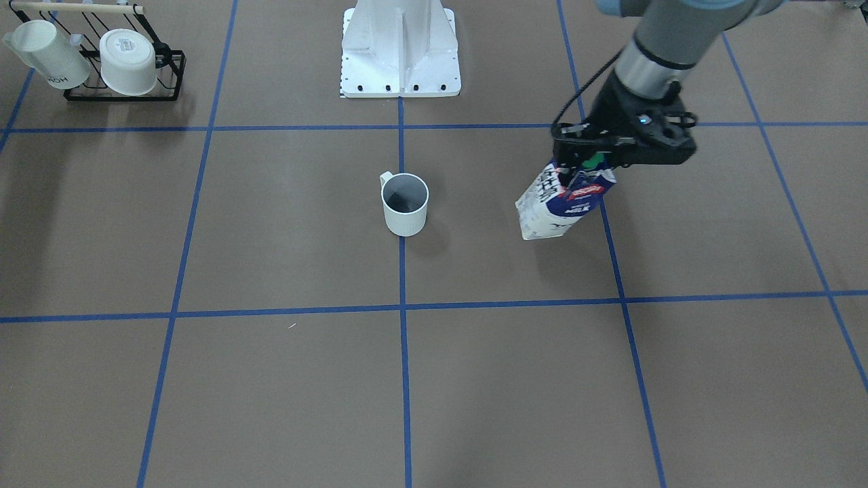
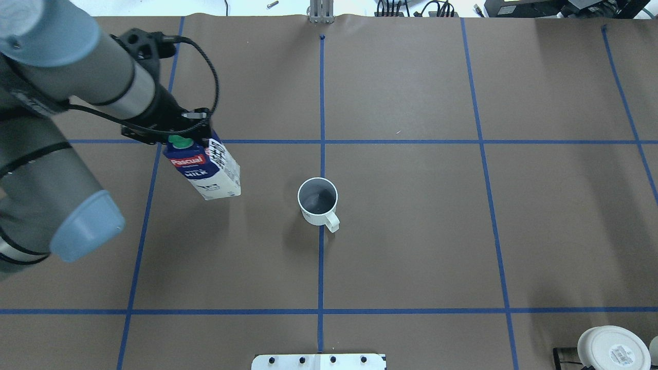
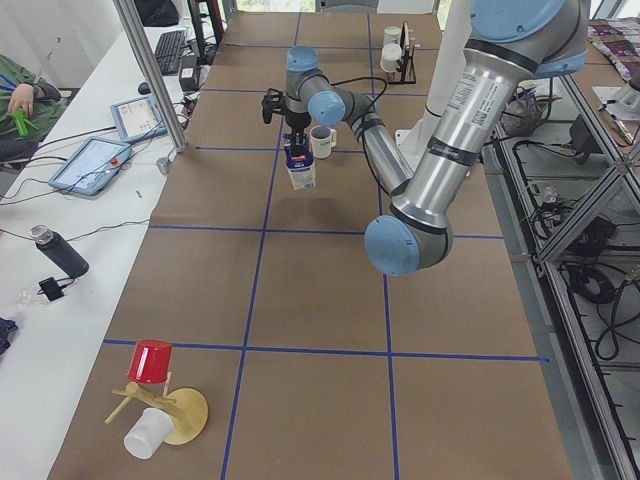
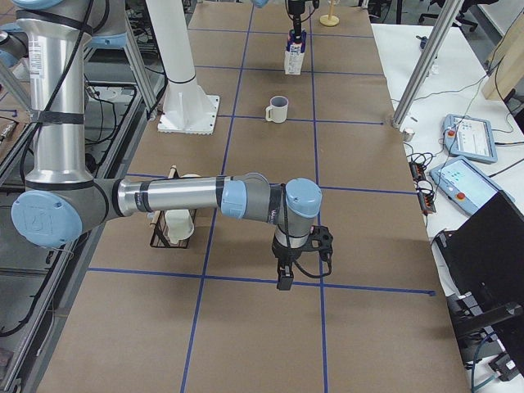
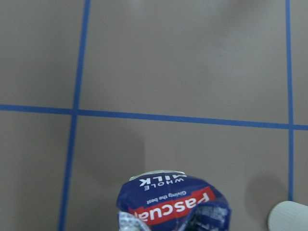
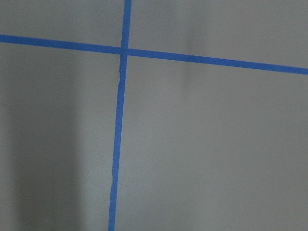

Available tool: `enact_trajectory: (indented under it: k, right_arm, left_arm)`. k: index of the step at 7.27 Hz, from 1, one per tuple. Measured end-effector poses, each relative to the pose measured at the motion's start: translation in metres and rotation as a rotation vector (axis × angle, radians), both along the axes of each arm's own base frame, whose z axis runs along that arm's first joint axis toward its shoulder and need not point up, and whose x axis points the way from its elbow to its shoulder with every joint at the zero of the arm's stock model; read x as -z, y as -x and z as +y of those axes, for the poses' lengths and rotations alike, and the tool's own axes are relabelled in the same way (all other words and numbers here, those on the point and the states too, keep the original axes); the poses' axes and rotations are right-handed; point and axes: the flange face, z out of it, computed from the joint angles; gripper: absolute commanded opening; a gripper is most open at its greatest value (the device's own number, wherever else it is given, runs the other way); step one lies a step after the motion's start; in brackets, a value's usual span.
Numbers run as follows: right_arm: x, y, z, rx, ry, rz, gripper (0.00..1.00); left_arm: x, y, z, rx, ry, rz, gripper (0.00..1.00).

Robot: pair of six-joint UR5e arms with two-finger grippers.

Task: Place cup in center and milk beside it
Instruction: 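Carry the blue milk carton with the left gripper beside the mug, then lower the carton onto the table and open the left gripper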

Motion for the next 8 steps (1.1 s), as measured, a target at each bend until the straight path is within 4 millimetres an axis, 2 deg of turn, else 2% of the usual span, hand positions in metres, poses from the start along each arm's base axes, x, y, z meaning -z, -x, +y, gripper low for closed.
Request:
enact_trajectory:
  k: [1,2,3,5,6,7,8]
  right_arm:
    - [-0.001,0.000,0.000,0.000,0.002,-0.001,1.00]
    - [-0.001,0.000,0.000,0.000,0.003,-0.002,1.00]
    - [-0.002,0.000,0.000,0.000,0.004,-0.003,1.00]
    - [-0.002,0.000,0.000,-0.001,0.004,-0.003,1.00]
    - [-0.002,0.000,0.000,-0.001,0.005,-0.003,1.00]
    - [-0.002,0.000,0.000,-0.001,0.005,-0.003,1.00]
    - [-0.002,0.000,0.000,-0.001,0.005,-0.003,1.00]
  left_arm:
    - [0.018,-0.034,0.009,0.002,0.009,-0.014,0.00]
    - [0.027,-0.065,0.018,0.004,0.004,-0.034,0.00]
    - [0.030,-0.084,0.025,0.004,-0.003,-0.051,0.00]
    - [0.031,-0.098,0.028,0.003,-0.009,-0.062,0.00]
    - [0.031,-0.100,0.030,0.000,-0.011,-0.063,0.62]
    - [0.031,-0.103,0.031,-0.005,-0.017,-0.057,1.00]
    - [0.030,-0.104,0.031,-0.005,-0.032,-0.048,0.99]
